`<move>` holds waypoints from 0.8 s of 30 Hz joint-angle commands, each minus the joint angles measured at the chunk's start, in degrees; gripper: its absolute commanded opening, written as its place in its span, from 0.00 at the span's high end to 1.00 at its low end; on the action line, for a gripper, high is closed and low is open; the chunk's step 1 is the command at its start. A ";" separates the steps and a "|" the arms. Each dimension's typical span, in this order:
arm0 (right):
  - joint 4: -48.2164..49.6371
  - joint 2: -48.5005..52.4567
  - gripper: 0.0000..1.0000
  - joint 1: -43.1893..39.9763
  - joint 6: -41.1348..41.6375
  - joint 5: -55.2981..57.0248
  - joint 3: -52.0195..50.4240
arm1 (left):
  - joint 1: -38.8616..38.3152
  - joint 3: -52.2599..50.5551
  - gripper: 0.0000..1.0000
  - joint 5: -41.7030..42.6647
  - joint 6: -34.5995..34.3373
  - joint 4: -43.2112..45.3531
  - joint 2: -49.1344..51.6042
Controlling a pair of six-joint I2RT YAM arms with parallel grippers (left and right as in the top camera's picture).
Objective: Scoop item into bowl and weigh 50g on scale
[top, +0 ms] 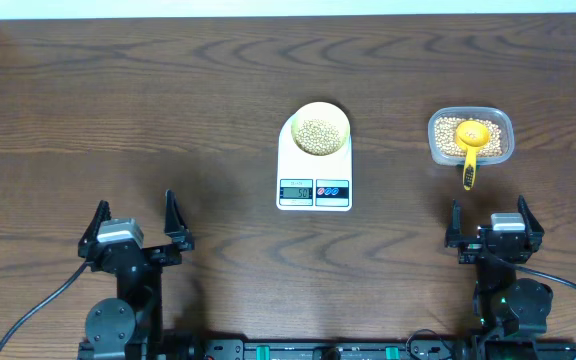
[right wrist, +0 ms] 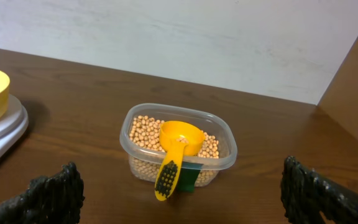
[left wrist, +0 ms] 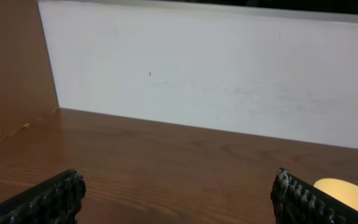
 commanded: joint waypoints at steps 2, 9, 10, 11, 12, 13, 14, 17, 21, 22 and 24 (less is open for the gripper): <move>-0.26 -0.31 0.01 0.39 -0.37 -0.28 -0.07 | 0.31 -3.30 0.02 0.72 0.07 2.25 -3.23; -0.26 -0.31 0.01 0.39 -0.39 -0.28 -0.07 | 0.28 -5.95 0.02 0.74 -0.61 5.81 -3.43; -0.26 -0.31 0.01 0.39 -0.39 -0.28 -0.07 | 0.28 -6.38 0.02 0.74 -0.61 6.25 -3.43; -0.26 -0.31 0.01 0.39 -0.37 -0.28 -0.07 | 0.28 -7.19 0.02 0.74 -0.59 6.82 -3.43; -0.26 -0.31 0.01 0.39 -0.39 -0.28 -0.07 | 0.28 -7.56 0.02 0.72 -0.59 7.10 -3.43; -0.26 -0.31 0.01 0.39 -0.39 -0.28 -0.07 | 0.28 -9.07 0.02 0.70 -0.59 8.59 -3.43; -0.26 -0.31 0.01 0.39 -0.37 -0.28 -0.07 | 0.28 -9.57 0.02 0.70 -0.59 9.14 -3.43; -0.26 -0.31 0.01 0.39 -0.37 -0.28 -0.07 | 0.31 -13.03 0.02 0.68 -0.59 13.79 -3.43; -0.26 -0.31 0.01 0.39 -0.37 -0.28 -0.07 | 0.28 -16.76 0.02 0.72 -0.61 19.41 -3.43; -0.26 -0.31 0.01 0.39 -0.39 -0.28 -0.07 | 0.28 -17.86 0.02 0.72 -0.61 21.07 -3.43; -0.26 -0.31 0.01 0.39 -0.37 -0.28 -0.07 | 0.28 -19.39 0.02 0.76 -0.66 23.39 -3.43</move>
